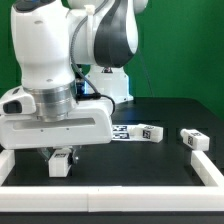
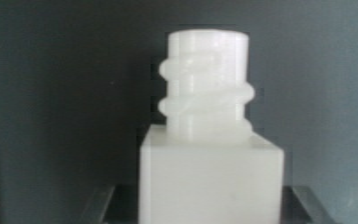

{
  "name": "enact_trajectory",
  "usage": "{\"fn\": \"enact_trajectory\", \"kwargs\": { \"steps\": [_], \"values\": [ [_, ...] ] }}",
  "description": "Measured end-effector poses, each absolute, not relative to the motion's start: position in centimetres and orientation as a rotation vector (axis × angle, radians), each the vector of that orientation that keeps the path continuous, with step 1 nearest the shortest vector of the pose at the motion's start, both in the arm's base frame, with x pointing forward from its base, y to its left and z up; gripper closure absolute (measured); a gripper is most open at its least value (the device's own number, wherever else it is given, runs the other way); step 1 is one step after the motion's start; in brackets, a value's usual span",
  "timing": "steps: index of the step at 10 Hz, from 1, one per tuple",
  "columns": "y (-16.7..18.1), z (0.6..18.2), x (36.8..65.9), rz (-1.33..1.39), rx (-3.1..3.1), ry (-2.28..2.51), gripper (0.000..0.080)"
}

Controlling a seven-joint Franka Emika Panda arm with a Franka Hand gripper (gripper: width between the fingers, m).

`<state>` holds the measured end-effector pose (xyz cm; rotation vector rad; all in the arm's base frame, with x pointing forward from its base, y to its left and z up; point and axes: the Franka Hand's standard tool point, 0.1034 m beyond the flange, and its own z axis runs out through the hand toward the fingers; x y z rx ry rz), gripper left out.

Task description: Assemble one leg

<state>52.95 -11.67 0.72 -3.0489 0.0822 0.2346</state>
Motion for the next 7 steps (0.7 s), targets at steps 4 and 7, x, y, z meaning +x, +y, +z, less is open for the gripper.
{"fn": "enact_trajectory", "kwargs": {
  "steps": [4,7],
  "values": [
    [-11.4,3.2,51.7,0.25,-3.029,-0.061,0.0518],
    [-11.1,9.0,49.6,0.184,-3.025,-0.322,0.0208]
  ]
}}
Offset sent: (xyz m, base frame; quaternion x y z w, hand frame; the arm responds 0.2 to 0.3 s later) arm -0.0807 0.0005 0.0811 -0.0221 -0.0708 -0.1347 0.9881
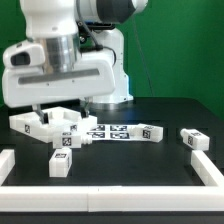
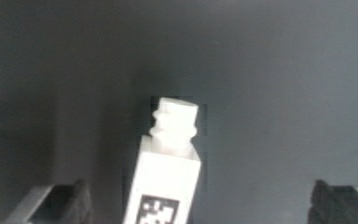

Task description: Assemble one leg

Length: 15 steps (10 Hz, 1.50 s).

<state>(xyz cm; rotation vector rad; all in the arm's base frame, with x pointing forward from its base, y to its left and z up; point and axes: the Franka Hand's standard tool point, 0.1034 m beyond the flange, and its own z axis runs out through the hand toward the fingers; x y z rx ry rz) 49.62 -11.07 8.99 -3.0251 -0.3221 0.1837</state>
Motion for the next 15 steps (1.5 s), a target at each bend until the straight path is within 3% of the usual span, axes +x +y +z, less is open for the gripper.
{"fn": "enact_trajectory", "kwargs": {
  "steps": [1,4,5,6,7,8,13,15],
  "values": [
    [-11.1,9.0,49.4,0.179,-3.007,-0.424,0.016],
    [-11.3,8.3,49.2,0.18,-2.939,-0.713,0.0151],
    [-11.6,7.5,48.3,0.166,-2.89,-0.89,0.0151],
    [-12.1,5.4,44.9,0.184,-2.806,-1.091,0.0151],
    [-13.3,5.8,42.7,0.177,-2.752,-1.194,0.0151],
    [-13.9,6.5,42.2,0.135,-2.755,-1.242,0.0151],
    [-14.2,5.9,42.1,0.123,-2.791,-1.201,0.0151],
    [-17.3,5.3,36.4,0.097,-2.852,-1.166,0.0151]
  ]
}}
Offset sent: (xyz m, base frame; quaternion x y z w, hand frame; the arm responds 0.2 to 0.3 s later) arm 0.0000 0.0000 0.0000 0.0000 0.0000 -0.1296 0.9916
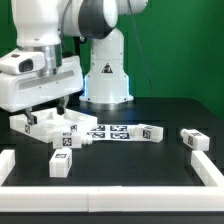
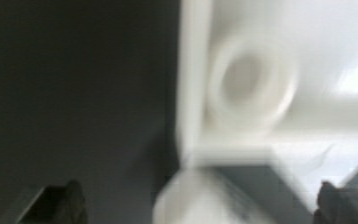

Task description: Assemble one leg

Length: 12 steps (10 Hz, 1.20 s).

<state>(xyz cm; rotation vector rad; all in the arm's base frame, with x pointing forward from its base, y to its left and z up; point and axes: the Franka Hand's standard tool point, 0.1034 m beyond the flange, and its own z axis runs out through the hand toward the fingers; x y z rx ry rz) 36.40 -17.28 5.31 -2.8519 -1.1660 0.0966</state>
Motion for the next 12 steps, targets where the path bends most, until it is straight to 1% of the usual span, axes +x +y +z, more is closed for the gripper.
{"fn": "enact_trajectory", "kwargs": {
  "steps": [1,2,4,6,7,8,9,11,12],
  "values": [
    [-18.7,4.8,34.4,0.073,-2.888,-1.184,0.0151],
    [-19.5,4.3,32.9,0.087,-2.889,-1.151,0.0151],
    [-19.3,4.4,33.4,0.086,-2.895,-1.145,0.0151],
    [-19.6,4.2,33.2,0.092,-2.894,-1.143,0.0151],
    [-21.5,3.4,32.9,0.104,-2.861,-1.271,0.0151],
    [-22.7,2.2,32.7,0.122,-2.893,-1.262,0.0151],
    [-22.6,1.3,32.4,0.134,-2.898,-1.272,0.0151],
    [-23.5,1.0,31.4,0.152,-2.894,-1.218,0.0151],
    [-23.5,1.0,31.4,0.152,-2.896,-1.212,0.0151]
  ]
}}
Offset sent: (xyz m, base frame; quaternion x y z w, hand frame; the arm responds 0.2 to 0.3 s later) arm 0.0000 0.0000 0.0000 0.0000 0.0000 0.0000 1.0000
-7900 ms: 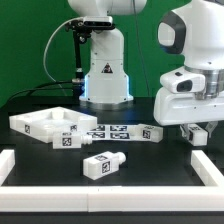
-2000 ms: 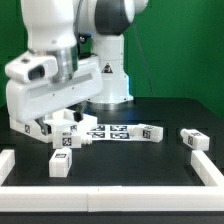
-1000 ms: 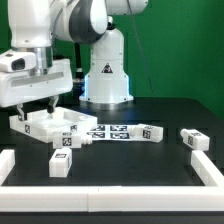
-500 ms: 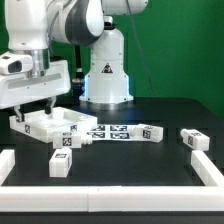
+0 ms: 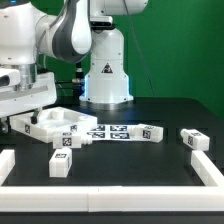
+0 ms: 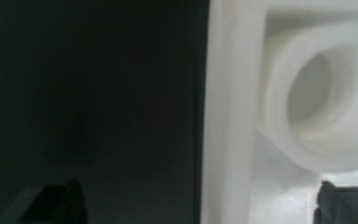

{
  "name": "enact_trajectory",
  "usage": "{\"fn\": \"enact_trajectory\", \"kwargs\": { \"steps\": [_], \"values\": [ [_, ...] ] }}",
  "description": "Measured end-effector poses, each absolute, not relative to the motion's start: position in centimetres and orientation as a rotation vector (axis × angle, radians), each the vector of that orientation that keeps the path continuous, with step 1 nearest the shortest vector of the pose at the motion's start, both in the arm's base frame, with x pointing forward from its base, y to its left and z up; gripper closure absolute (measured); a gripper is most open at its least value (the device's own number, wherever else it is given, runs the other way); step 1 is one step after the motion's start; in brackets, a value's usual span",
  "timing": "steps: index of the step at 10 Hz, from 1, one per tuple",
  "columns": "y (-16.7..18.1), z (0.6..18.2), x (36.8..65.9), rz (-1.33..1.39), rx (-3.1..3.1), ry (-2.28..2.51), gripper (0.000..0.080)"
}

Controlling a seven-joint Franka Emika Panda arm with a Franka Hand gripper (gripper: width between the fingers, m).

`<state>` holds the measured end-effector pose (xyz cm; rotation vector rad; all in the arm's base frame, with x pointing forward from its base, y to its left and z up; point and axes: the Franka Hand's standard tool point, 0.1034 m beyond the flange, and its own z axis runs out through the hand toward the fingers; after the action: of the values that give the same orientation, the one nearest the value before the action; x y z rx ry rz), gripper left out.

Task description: Assemble one leg

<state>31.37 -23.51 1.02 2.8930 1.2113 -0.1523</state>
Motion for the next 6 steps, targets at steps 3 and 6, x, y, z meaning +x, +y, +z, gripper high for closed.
{"fn": "enact_trajectory", "kwargs": {
  "steps": [3,6],
  "values": [
    [-23.53,1.02,31.34,-0.153,2.893,1.21,0.0551],
    [-23.53,1.02,31.33,-0.153,2.893,1.21,0.0746]
  ]
}}
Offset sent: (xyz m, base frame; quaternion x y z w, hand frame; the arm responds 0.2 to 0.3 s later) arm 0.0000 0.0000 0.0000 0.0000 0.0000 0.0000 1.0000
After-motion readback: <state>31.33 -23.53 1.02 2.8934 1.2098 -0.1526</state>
